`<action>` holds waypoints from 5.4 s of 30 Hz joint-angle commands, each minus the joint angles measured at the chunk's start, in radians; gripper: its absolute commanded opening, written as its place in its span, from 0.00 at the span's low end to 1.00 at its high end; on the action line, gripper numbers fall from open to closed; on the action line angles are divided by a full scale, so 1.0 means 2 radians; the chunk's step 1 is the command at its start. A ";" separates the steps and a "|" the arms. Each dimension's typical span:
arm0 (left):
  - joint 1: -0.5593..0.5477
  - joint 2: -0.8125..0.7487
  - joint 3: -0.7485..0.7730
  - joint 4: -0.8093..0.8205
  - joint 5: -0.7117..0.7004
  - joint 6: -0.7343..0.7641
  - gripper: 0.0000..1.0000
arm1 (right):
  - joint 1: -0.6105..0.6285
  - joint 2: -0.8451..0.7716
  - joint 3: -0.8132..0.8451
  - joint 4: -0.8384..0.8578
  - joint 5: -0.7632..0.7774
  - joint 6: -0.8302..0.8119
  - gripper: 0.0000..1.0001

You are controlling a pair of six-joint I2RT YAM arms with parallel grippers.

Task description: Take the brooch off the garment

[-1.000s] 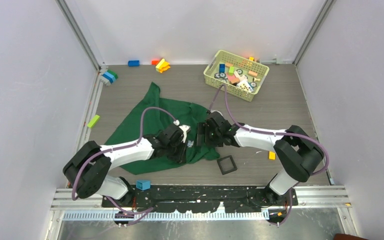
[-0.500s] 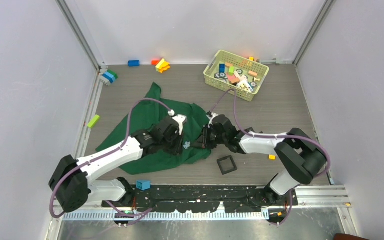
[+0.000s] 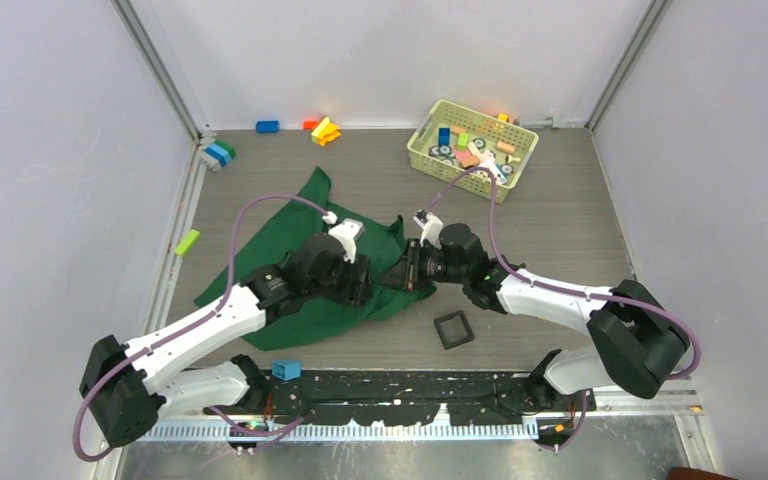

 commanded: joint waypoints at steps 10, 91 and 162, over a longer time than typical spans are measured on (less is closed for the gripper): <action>0.025 -0.020 -0.002 0.045 0.007 -0.058 0.54 | 0.003 -0.008 0.002 0.052 -0.018 -0.005 0.01; 0.218 0.040 -0.103 0.349 0.447 -0.147 0.00 | -0.023 0.054 -0.069 0.324 0.006 0.211 0.55; 0.245 0.056 -0.146 0.504 0.472 -0.263 0.00 | -0.025 0.113 -0.101 0.519 -0.045 0.275 0.39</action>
